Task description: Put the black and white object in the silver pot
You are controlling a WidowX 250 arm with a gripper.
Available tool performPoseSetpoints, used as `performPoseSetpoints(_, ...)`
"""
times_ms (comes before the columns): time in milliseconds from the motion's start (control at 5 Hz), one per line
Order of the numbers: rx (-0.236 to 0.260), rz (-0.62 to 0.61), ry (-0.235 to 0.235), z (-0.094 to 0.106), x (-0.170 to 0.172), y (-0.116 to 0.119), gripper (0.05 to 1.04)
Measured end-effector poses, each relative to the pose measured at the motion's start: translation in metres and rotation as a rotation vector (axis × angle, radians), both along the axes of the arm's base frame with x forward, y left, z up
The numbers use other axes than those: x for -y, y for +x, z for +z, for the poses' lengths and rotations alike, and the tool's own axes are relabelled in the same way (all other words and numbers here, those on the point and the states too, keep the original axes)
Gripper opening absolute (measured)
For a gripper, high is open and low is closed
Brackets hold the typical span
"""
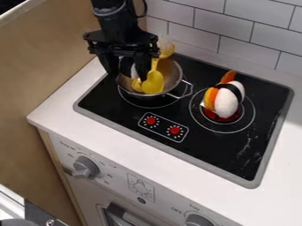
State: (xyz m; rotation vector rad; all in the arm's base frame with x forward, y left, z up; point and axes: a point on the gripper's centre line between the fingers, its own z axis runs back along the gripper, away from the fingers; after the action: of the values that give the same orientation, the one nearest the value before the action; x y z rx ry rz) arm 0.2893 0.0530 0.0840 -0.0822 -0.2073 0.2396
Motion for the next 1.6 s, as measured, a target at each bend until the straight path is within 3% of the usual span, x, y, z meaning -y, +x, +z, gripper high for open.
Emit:
performPoseSetpoints(200,-0.029,0.000,-0.004,0.000,0.000,-0.004,1.005)
performPoseSetpoints(600,-0.095,0.011,-0.003,0.011,0.005,-0.007,1.000)
performPoseSetpoints(1200,-0.121,0.096,0.035,0.043,0.035,-0.019,1.000)
performPoseSetpoints(1600,-0.139,0.142,0.022,0.048,0.056,-0.024,1.000)
